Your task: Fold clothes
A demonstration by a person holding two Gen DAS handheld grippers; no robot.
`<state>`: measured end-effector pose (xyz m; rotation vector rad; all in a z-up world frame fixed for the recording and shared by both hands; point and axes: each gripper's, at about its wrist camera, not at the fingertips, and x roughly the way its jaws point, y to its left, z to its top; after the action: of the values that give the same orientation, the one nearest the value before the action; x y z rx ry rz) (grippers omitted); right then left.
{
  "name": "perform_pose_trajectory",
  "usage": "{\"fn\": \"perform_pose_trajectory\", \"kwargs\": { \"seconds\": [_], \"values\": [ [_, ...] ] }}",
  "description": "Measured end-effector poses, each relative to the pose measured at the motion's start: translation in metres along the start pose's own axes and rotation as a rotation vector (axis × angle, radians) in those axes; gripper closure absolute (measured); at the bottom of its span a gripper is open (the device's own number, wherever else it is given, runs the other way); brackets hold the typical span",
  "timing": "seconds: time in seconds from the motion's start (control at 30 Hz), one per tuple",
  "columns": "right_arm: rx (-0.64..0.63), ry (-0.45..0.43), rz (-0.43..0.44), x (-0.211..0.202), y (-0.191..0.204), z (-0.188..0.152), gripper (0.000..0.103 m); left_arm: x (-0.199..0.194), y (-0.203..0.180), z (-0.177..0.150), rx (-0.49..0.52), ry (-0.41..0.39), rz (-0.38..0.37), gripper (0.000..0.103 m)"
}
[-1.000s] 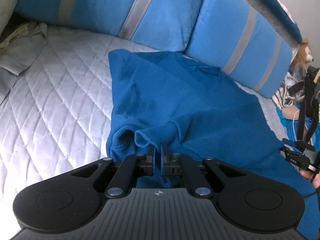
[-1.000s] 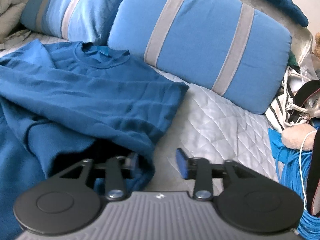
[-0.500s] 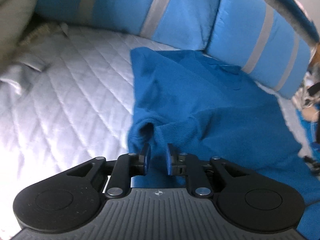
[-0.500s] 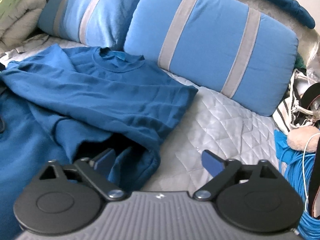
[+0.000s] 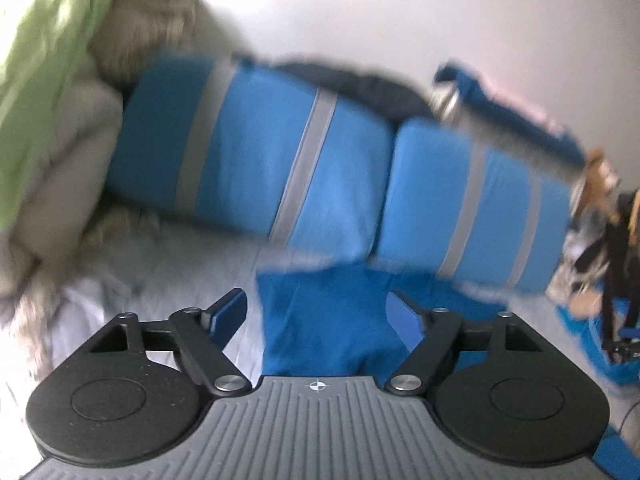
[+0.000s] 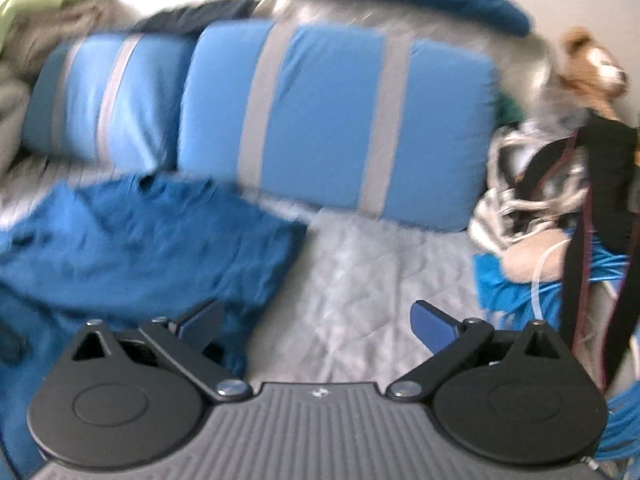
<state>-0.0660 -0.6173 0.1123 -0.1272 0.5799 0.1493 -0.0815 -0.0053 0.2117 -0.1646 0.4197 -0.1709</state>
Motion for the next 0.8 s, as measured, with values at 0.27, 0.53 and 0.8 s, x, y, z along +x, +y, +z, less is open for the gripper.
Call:
{"fn": "perform_pose_trajectory", "kwargs": {
  "seconds": [0.27,0.53,0.8],
  "values": [
    [0.084,-0.166,-0.097,-0.052,-0.028,0.04,0.0,-0.032,-0.025,0.038,0.019,-0.157,-0.034,0.022],
    [0.102,-0.264,-0.139,-0.078,-0.037,0.072,0.0,-0.038,-0.027,0.063,-0.003,-0.229,-0.041,0.021],
    [0.152,-0.462,-0.206,-0.137,-0.049,0.126,0.0,-0.09,-0.037,0.103,0.014,-0.361,-0.052,0.018]
  ]
}}
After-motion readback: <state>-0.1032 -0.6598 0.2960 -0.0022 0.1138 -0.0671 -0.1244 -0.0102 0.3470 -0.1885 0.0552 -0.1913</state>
